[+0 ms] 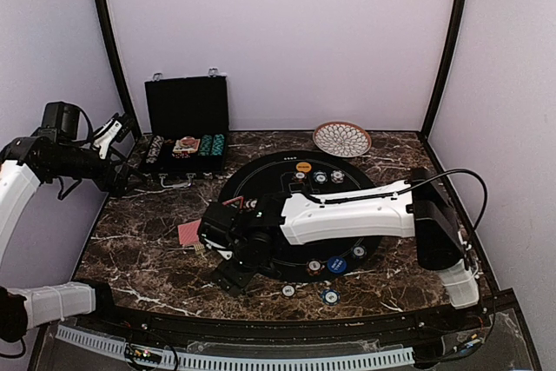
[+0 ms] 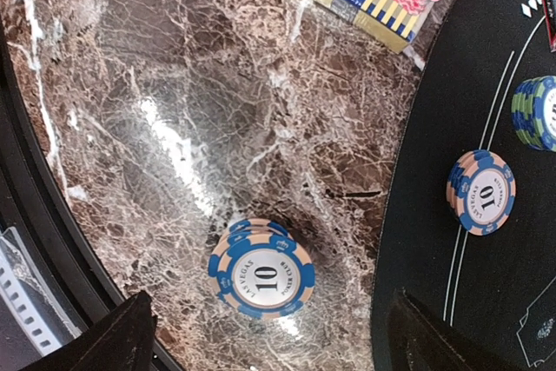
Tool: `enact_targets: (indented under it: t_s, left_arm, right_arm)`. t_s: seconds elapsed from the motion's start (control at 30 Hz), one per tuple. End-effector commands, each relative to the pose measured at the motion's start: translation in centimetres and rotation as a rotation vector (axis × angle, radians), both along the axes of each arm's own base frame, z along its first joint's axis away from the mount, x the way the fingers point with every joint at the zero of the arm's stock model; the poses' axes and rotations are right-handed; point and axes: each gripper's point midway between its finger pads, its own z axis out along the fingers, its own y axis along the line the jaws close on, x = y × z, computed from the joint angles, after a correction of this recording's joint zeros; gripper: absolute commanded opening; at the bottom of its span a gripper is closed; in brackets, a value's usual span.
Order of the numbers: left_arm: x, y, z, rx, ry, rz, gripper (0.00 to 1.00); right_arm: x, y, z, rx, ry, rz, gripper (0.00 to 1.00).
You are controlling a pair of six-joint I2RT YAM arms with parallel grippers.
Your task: Distribute texas hold em gaming equipment
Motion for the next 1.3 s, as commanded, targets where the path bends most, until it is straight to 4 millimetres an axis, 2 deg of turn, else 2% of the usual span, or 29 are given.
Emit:
enact_targets:
  t_s: [0.0, 0.5, 1.27]
  left_arm:
    - [-0.2, -0.4, -0.1, -0.022, 0.012, -0.022, 0.99]
    - [0.0, -0.3, 0.3, -0.017, 0.003, -0.018, 0.99]
    - [0.4, 0.0, 0.6, 0.002, -0.01, -0.009, 0.99]
  right_arm:
    - [0.6, 0.2, -0.9, -0.009, 0.019, -0.001, 0.9]
    - [0.5, 0.9, -2.8, -0.01, 0.077, 0.033, 0.8]
    - [-0.4, 1.7, -3.6, -0.003, 0.131, 0.069, 0.59]
